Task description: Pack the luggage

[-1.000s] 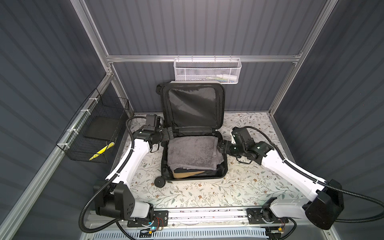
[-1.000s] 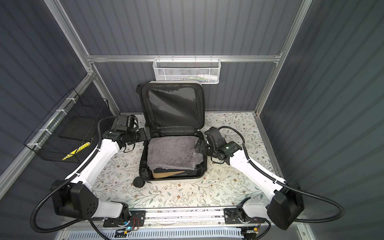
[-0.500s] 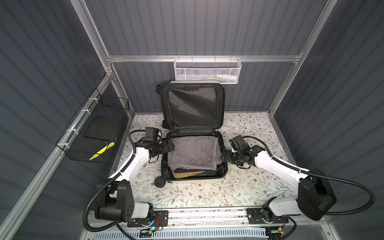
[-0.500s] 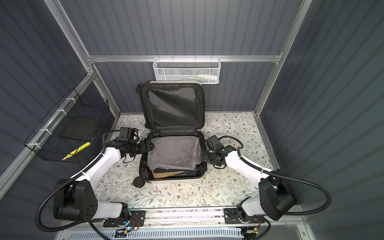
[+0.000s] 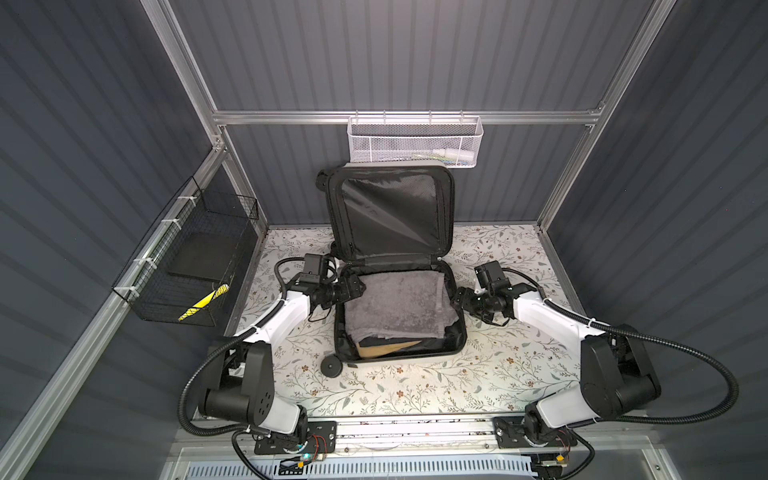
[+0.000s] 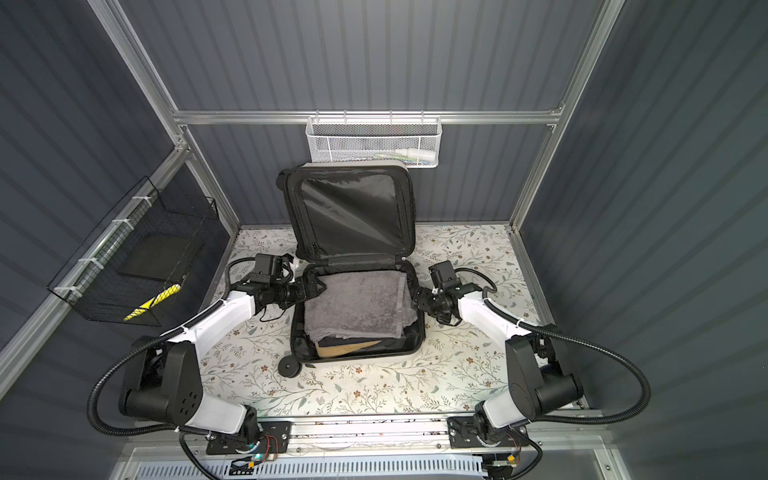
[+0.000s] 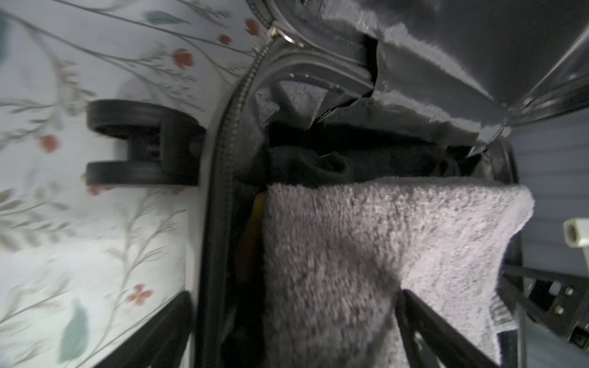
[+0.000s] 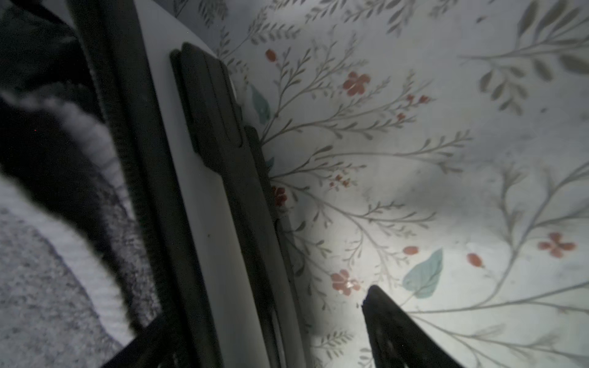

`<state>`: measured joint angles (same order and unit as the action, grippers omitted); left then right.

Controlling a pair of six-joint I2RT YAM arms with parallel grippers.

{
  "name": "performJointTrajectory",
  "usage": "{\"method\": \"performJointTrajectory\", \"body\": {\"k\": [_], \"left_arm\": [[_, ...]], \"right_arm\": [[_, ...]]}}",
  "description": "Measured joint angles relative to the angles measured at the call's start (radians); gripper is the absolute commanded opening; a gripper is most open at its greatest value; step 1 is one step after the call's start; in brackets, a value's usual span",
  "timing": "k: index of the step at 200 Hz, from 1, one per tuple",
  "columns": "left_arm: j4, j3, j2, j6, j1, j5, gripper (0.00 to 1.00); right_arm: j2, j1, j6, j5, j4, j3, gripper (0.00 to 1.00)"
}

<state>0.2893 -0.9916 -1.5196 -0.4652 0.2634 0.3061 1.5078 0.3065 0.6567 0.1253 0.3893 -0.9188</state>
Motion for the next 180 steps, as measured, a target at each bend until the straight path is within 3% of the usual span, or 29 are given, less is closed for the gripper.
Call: {"method": "performJointTrajectory", "body": {"k": [43, 83, 133, 180], "left_arm": [[-0.047, -0.098, -0.109, -0.038, 0.090, 0.011, 1.00], [-0.042, -0.167, -0.124, -0.036, 0.101, 0.000, 1.00], [0.066, -0.179, 0.004, 0.018, 0.095, -0.082, 1.00], [0.130, -0.320, 0.071, 0.066, 0.071, -0.138, 1.00]], "right_arm": [[0.023, -0.127, -0.017, -0.027, 0.035, -0.028, 0.80], [0.002, -0.186, -0.039, -0.035, 0.085, -0.077, 0.82], [-0.255, -0.186, -0.062, 0.065, 0.141, -0.081, 0.82], [-0.506, -0.117, -0.063, 0.209, 0.175, 0.046, 0.80]]}}
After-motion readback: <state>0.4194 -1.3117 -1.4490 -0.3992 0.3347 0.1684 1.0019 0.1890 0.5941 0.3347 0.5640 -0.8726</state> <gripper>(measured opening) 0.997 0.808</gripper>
